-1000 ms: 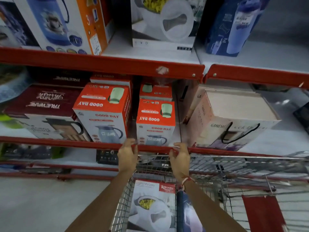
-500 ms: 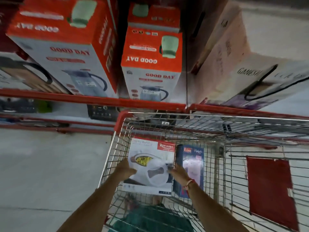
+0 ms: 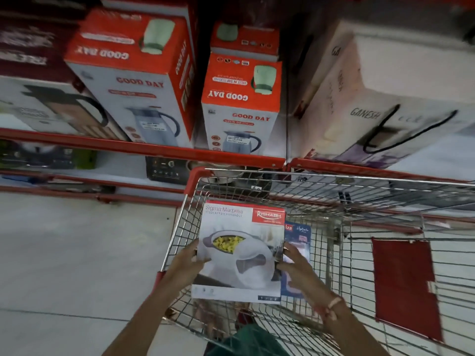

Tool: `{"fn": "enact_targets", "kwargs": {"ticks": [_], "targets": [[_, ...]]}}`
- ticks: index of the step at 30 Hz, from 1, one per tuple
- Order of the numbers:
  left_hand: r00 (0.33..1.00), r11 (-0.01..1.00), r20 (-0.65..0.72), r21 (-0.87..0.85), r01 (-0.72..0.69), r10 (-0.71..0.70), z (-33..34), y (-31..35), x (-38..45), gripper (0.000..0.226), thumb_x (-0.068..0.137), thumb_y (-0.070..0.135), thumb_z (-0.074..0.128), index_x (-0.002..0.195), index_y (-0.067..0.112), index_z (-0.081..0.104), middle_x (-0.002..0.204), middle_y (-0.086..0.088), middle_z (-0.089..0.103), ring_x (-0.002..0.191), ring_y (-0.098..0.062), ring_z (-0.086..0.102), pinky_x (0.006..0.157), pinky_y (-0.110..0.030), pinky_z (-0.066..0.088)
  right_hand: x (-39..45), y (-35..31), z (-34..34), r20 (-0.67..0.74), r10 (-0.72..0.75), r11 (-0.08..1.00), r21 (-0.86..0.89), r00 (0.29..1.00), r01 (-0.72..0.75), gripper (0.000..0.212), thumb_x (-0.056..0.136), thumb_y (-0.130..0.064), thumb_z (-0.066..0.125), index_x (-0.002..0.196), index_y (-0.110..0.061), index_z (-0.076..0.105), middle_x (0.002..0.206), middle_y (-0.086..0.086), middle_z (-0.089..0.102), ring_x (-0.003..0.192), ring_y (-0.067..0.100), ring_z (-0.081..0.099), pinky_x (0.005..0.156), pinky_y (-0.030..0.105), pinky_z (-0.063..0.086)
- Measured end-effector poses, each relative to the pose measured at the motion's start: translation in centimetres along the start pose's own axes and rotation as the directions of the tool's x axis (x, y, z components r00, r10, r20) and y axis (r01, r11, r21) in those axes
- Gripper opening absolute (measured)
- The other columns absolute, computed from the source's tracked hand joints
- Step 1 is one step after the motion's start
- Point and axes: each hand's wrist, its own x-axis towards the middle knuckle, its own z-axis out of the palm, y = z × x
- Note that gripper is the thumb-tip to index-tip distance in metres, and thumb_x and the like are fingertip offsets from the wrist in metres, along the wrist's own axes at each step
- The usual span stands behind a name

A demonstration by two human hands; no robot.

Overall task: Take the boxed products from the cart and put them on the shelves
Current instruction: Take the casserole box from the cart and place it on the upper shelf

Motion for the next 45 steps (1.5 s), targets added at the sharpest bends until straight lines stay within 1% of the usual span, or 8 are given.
{"fn": "enact_targets", "kwargs": {"ticks": [4, 14, 19, 23, 28, 33, 38, 45], "targets": [[0.988, 0.989, -0.076, -0.057, -0.136, 0.131, -2.1, 2.4, -5.9, 0.047, 0.078, 0.006, 0.07, 0.089, 0.05, 0.057, 0.087, 0.017, 0.071, 0.092, -0.017, 0.065, 0.079, -0.034, 0.055, -6.8, -1.9, -1.6, -0.004, -0.158, 0.987, 0.041, 0.987, 0.158, 0.056, 0.092, -0.003, 0.054, 0.138, -0.032, 0.041, 0.126, -0.014, 0.048, 0.105, 0.011, 0.057, 0.069, 0.02, 0.049], [0.901, 0.923, -0.208, 0.019, -0.385, 0.38, -4.8, 6.8, -11.4, 0.044, 0.074, 0.027, 0.075, 0.1, 0.06, 0.059, 0.085, 0.03, 0.072, 0.094, -0.009, 0.068, 0.082, -0.044, 0.058, -12.9, -6.0, -1.1, -0.206, -0.427, 0.899, 0.012, 0.88, 0.439, 0.062, 0.089, -0.001, 0.057, 0.128, -0.047, 0.044, 0.113, -0.022, 0.059, 0.102, 0.012, 0.061, 0.085, 0.043, 0.053], [0.827, 0.857, -0.265, -0.004, -0.515, 0.495, -6.4, 10.9, -11.0, 0.061, 0.077, 0.011, 0.071, 0.114, 0.056, 0.053, 0.109, 0.007, 0.073, 0.101, -0.011, 0.067, 0.091, -0.049, 0.054, -15.3, -10.1, -2.0, -0.255, -0.59, 0.798, -0.04, 0.766, 0.601, 0.064, 0.089, 0.0, 0.056, 0.127, -0.051, 0.045, 0.109, -0.022, 0.066, 0.097, 0.005, 0.065, 0.091, 0.045, 0.054], [0.701, 0.743, -0.372, -0.046, -0.668, 0.608, -7.7, 15.6, -11.8, 0.055, 0.078, 0.004, 0.07, 0.122, 0.033, 0.057, 0.089, 0.031, 0.07, 0.097, 0.0, 0.066, 0.095, -0.035, 0.053, -17.1, -14.4, -2.6, -0.339, -0.716, 0.676, -0.121, 0.61, 0.727, 0.066, 0.088, -0.002, 0.059, 0.134, -0.046, 0.045, 0.12, -0.022, 0.062, 0.116, 0.014, 0.06, 0.1, 0.05, 0.05], [0.446, 0.553, -0.524, 0.058, -0.831, 0.725, -8.7, 21.0, -13.9, 0.058, 0.074, 0.017, 0.075, 0.111, 0.055, 0.052, 0.063, 0.031, 0.067, 0.067, 0.011, 0.061, 0.074, -0.008, 0.049, -19.3, -19.7, -2.8, -0.46, -0.805, 0.484, -0.147, 0.374, 0.862, 0.062, 0.086, -0.003, 0.062, 0.129, -0.045, 0.051, 0.118, -0.023, 0.066, 0.118, 0.012, 0.058, 0.096, 0.045, 0.053], [0.209, 0.335, -0.583, 0.114, -0.935, 0.785, -11.0, 28.1, -15.7, 0.059, 0.075, 0.01, 0.072, 0.123, 0.038, 0.052, 0.098, 0.046, 0.055, 0.086, 0.028, 0.053, 0.077, 0.004, 0.044, -21.4, -26.2, -3.5, -0.462, -0.873, 0.266, -0.177, 0.159, 0.948, 0.057, 0.09, -0.008, 0.059, 0.13, -0.047, 0.048, 0.111, -0.051, 0.053, 0.117, -0.006, 0.054, 0.069, 0.001, 0.05], [0.051, 0.184, -0.577, 0.174, -0.967, 0.815, -15.0, 35.4, -16.2, 0.058, 0.08, 0.007, 0.069, 0.132, 0.021, 0.048, 0.119, 0.023, 0.05, 0.089, 0.026, 0.054, 0.079, 0.001, 0.046, -22.1, -33.4, -3.6, -0.445, -0.895, 0.064, -0.196, -0.03, 0.978, 0.061, 0.089, -0.002, 0.057, 0.139, -0.035, 0.045, 0.132, -0.026, 0.055, 0.12, 0.004, 0.057, 0.089, 0.028, 0.056], [-0.106, 0.136, -0.575, 0.362, -0.922, 0.811, -17.2, 39.2, -12.2, 0.053, 0.084, 0.01, 0.066, 0.133, 0.015, 0.048, 0.131, -0.004, 0.058, 0.106, -0.009, 0.064, 0.091, -0.033, 0.055, -19.0, -39.8, -2.6, -0.534, -0.84, 0.005, -0.185, -0.096, 0.983, 0.053, 0.082, 0.002, 0.062, 0.127, -0.023, 0.049, 0.107, -0.039, 0.054, 0.101, 0.004, 0.062, 0.064, 0.002, 0.049]]}}
